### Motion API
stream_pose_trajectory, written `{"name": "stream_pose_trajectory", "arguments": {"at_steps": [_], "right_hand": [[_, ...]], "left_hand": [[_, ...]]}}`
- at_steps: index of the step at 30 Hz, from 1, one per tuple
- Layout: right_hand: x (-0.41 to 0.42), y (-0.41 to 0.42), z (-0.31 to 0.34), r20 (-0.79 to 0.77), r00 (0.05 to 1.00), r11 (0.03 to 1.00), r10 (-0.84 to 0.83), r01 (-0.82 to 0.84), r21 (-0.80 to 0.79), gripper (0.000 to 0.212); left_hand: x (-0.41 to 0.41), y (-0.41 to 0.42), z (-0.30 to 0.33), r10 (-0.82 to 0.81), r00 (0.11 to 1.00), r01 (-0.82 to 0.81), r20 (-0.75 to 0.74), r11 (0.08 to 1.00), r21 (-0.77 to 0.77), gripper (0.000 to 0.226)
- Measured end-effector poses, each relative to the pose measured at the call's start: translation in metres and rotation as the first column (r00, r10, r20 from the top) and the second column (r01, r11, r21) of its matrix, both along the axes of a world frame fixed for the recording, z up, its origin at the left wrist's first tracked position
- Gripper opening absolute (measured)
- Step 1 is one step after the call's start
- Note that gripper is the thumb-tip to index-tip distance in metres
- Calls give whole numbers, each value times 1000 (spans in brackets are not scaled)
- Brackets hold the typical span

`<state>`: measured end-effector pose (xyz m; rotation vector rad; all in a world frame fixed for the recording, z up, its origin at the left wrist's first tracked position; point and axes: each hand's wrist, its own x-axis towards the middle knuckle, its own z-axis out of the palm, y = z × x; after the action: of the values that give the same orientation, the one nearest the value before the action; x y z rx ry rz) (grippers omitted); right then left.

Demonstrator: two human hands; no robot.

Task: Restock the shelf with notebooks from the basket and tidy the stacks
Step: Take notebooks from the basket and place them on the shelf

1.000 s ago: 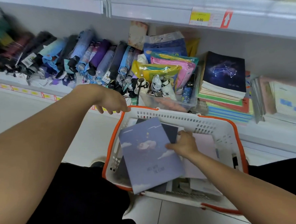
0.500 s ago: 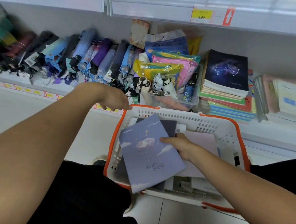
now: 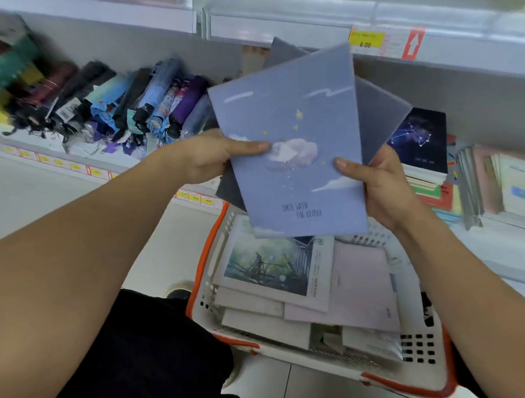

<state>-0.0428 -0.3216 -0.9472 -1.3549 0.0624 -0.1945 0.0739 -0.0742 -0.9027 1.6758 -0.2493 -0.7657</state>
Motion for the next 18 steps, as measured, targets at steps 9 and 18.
{"name": "stream_pose_trajectory", "arguments": {"at_steps": [9,18], "right_hand": [[-6,43,-59,-152,965,975,-214,201,-96,45],[-1,44,-76,-162,980,973,-116,79,-218,38]], "left_hand": [[-8,-5,-34,-5,999,1,48,996,85,55],[6,18,-40,-80,996,87,-34,890,448,41]]}}
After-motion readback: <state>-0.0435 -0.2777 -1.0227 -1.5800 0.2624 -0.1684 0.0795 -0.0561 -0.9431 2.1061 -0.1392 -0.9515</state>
